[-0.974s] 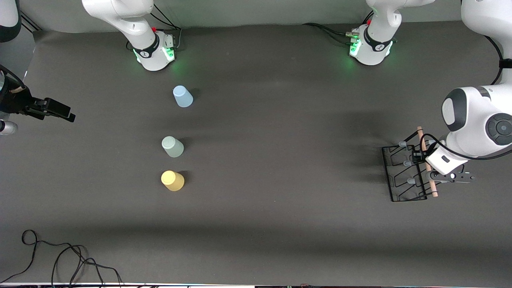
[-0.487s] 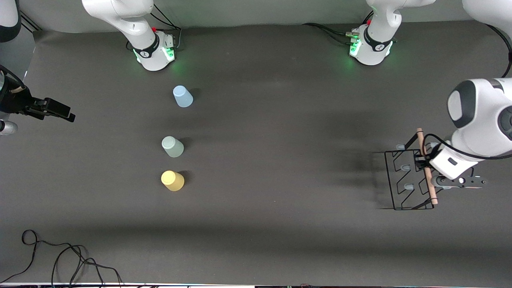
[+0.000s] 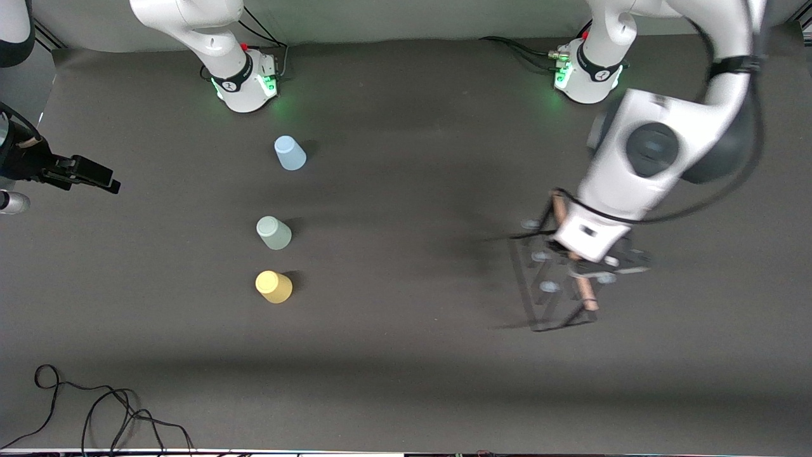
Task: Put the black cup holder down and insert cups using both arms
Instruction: 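Carry the black wire rack with the left gripper toward the cups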
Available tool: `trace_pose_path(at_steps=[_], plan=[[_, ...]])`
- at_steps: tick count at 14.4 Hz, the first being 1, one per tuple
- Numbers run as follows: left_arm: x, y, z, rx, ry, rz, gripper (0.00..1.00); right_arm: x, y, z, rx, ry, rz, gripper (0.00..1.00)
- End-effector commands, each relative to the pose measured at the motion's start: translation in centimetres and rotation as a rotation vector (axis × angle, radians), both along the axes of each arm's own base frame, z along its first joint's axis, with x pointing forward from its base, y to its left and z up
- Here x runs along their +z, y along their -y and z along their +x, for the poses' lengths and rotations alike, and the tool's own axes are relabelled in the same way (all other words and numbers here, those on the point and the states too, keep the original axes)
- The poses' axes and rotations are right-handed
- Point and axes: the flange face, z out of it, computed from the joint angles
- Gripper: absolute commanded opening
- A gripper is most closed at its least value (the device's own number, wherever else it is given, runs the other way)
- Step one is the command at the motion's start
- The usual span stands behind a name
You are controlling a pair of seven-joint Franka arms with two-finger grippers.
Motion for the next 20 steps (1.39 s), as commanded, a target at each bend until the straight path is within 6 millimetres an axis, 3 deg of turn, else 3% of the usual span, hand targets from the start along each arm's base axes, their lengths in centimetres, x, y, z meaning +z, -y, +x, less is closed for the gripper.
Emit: trace_pose_path(at_steps=[1, 6, 10, 15, 17, 20], plan=[[1.5, 7.1, -2.3, 0.033, 0.023, -0.037, 0.0, 0.2, -0.3, -0.2, -0.012, 0.0, -0.013, 1.0], [0.0, 18.1, -8.3, -0.01, -0.069, -0.144, 0.0, 0.2, -0.4, -0.1, -0.01, 0.003, -0.013, 1.0], [-4.0, 25.7, -12.0, -0.004, -0.082, -0.154, 0.0, 0.4, 0.2, -0.3, -0.013, 0.005, -0.012, 1.0], [-6.5, 29.8, -11.9, 0.008, -0.058, -0.194, 0.0, 0.6, 1.2, -0.6, -0.035, 0.005, -0.008, 1.0], [-7.5, 30.3, -11.6, 0.005, -0.059, -0.193, 0.0, 0.4, 0.9, -0.6, -0.03, 0.0, -0.006, 1.0], [-8.3, 31.4, -13.4, -0.055, -0.083, -0.172, 0.0, -1.1, 0.0, -0.8, -0.029, -0.032, 0.007, 1.0]])
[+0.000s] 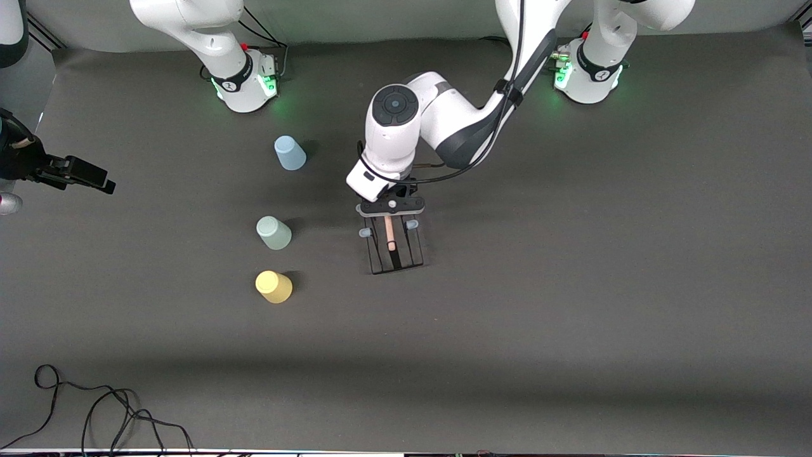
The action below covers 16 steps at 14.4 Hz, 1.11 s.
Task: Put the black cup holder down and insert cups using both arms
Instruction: 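Lower the rack and open the left gripper while the right gripper reaches out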
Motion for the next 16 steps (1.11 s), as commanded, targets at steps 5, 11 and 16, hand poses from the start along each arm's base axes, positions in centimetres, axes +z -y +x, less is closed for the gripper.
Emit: trace_pose_path(at_steps=[5, 11, 16], plan=[[-0.7, 2.5, -1.8, -0.113, 0.0, -0.019, 0.09, -5.3, -7.1, -0.2, 0.004, -0.026, -0.004, 1.0], [0.9, 2.5, -0.9, -0.093, 0.052, -0.073, 1.0, -16.1, -10.8, -0.9, 0.017, 0.014, 0.001, 1.0], [11.9, -7.3, 4.8, -0.081, 0.04, -0.038, 1.0, -26.1, -13.9, -1.4, 0.013, 0.034, 0.039, 1.0]])
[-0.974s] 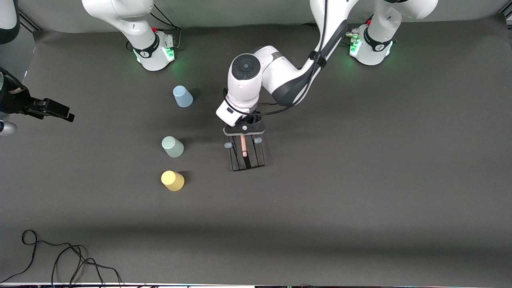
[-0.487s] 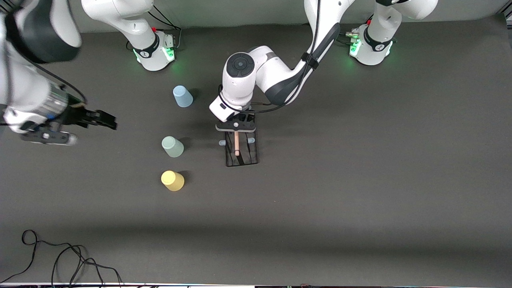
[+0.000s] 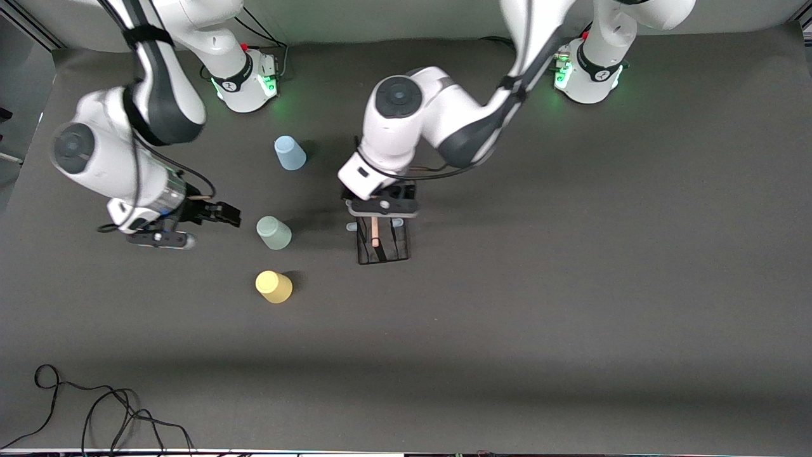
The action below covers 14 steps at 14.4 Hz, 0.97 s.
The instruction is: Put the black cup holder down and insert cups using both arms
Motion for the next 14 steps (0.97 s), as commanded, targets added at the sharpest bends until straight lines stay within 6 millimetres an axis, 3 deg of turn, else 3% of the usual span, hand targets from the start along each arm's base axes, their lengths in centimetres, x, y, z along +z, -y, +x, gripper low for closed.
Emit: trace_pose_path(at_steps=[1, 3, 4, 6, 11, 14], plan=[[6.4, -7.1, 2.1, -0.01, -0.04, 0.048, 1.0, -5.2, -1.3, 0.2, -0.014, 0.009, -0.005, 1.0], [8.1, -12.2, 4.2, 0.044, -0.068, 0.101, 1.0, -8.9, -2.4, 0.5, -0.002, 0.024, -0.018, 1.0], [7.8, -13.9, 4.7, 0.051, -0.064, 0.165, 1.0, -10.3, -2.4, 0.5, -0.004, 0.037, -0.023, 1.0], [8.4, -19.6, 7.1, 0.035, -0.023, 0.269, 1.0, -12.3, -2.6, 0.3, 0.002, 0.026, -0.032, 1.0], [11.6, -33.5, 9.8, -0.027, -0.101, 0.315, 0.97, -14.1, -3.2, -0.7, 0.015, -0.011, -0.041, 1.0], [13.1, -40.0, 8.7, -0.1, -0.1, 0.311, 1.0, -14.7, -3.0, -1.3, 0.015, -0.031, -0.046, 1.0]])
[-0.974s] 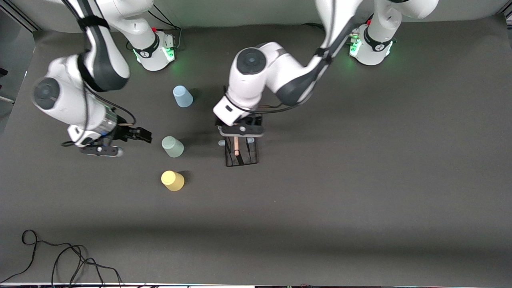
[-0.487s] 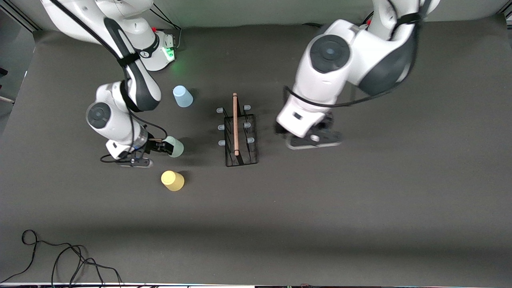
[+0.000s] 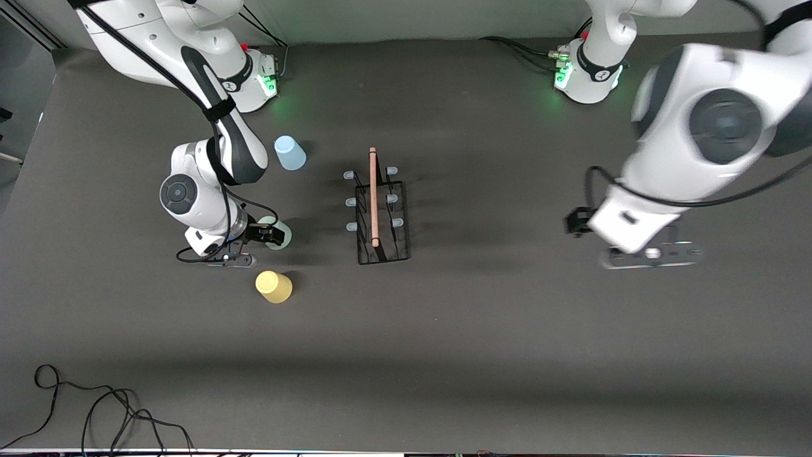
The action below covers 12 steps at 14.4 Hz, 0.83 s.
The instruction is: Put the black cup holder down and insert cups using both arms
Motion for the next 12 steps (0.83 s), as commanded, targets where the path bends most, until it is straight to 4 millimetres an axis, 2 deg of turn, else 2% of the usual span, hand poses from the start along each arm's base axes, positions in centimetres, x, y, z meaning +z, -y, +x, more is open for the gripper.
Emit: trace_pose_path(at_steps=[1, 2, 4, 5, 7, 8, 9, 12], plan=[[1.8, -5.0, -3.2, -0.067, 0.002, -0.003, 1.0, -0.3, -0.3, -0.8, -0.02, -0.011, 0.005, 1.0], [2.2, -7.4, -3.8, -0.063, 0.002, -0.006, 1.0, -0.3, -0.3, -0.8, -0.02, -0.015, 0.004, 1.0], [2.9, -10.8, -4.5, -0.145, 0.016, -0.014, 1.0, -0.4, -0.3, -1.0, -0.025, -0.022, 0.006, 1.0], [3.5, -12.2, -4.6, -0.129, 0.034, -0.028, 1.0, -0.5, -1.0, -1.2, -0.032, -0.026, 0.018, 1.0], [3.8, -12.9, -5.7, -0.065, 0.017, -0.094, 1.0, -0.4, -2.3, -1.5, -0.055, -0.031, 0.05, 1.0], [3.2, -13.8, -6.6, -0.046, 0.019, -0.095, 1.0, -0.3, -2.6, -1.6, -0.055, -0.031, 0.055, 1.0], [2.6, -13.9, -7.2, -0.047, 0.021, -0.09, 1.0, -0.3, -2.6, -1.6, -0.055, -0.03, 0.055, 1.0], [2.6, -13.9, -7.3, -0.048, 0.023, -0.081, 1.0, -0.5, -2.5, -1.7, -0.053, -0.034, 0.053, 1.0]])
